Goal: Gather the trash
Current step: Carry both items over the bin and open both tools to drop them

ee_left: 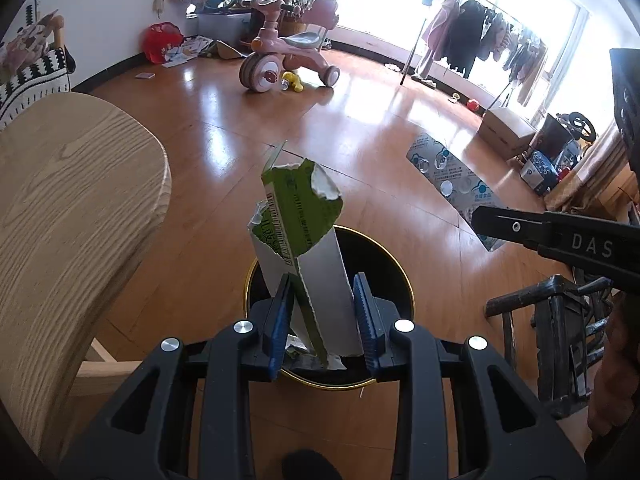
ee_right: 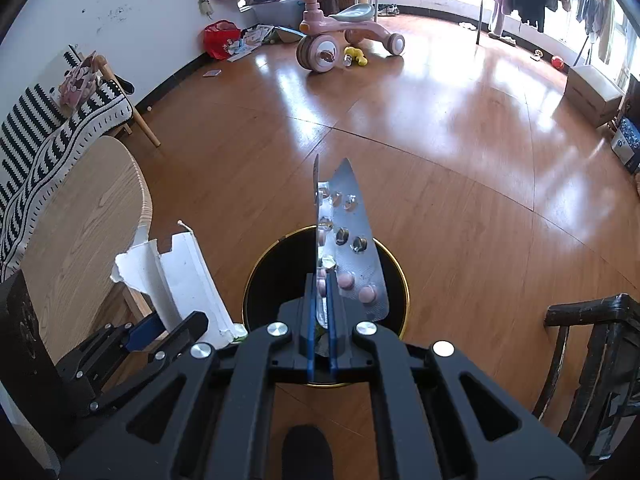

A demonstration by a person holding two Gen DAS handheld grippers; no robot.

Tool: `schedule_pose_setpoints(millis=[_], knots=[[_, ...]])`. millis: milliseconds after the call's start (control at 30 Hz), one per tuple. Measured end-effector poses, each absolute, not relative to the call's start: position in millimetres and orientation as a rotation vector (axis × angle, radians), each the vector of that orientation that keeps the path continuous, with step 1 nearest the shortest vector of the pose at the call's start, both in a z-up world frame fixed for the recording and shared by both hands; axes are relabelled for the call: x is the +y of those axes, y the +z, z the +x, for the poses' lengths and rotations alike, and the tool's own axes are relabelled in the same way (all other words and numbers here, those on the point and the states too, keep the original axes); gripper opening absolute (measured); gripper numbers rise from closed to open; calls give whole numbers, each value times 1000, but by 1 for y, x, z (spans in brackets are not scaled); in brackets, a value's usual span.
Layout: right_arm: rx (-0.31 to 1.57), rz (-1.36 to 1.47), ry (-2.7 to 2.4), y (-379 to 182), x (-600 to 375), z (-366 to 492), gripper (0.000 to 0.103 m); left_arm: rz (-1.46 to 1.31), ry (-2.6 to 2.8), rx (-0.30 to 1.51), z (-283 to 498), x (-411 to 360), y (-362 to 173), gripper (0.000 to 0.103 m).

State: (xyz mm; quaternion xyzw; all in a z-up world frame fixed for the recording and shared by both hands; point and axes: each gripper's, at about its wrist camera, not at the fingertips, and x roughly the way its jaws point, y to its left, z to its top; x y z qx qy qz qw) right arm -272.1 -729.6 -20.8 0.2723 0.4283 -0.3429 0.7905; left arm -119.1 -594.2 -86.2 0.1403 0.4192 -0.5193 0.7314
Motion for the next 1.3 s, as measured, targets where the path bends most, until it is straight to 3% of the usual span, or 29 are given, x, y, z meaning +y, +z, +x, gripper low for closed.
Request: schedule_pose_setpoints(millis=[367, 433, 500, 667, 733, 800, 867, 1133, 1300], knots=[[919, 598, -754, -24, -734, -277, 5, 311, -1153, 938, -118, -602, -93, 31], [917, 607, -761, -25, -736, -278, 5, 310, -1142, 938, -116, -603, -93, 47], [913, 612, -767, -26, -736, -279, 5, 293, -1150, 933, -115, -603, -93, 55], [910, 611, -760, -25, -734, -274, 5, 296, -1142, 930, -114, -601, -92, 60], [912, 611, -755, -24, -731, -271, 6, 296, -1133, 925, -113, -598, -90, 66], [907, 607, -748, -22, -728, -266, 19, 293, -1110, 908, -109, -591, -85, 78], [877, 589, -751, -16, -720, -260, 72, 282, -1081, 883, -103, -579, -77, 84], [808, 527, -673, 2, -669, -206, 74, 187, -917, 822, -39, -493, -29, 93], [787, 455, -561, 9, -607, -143, 82, 127, -750, 792, 11, -406, -6, 94]])
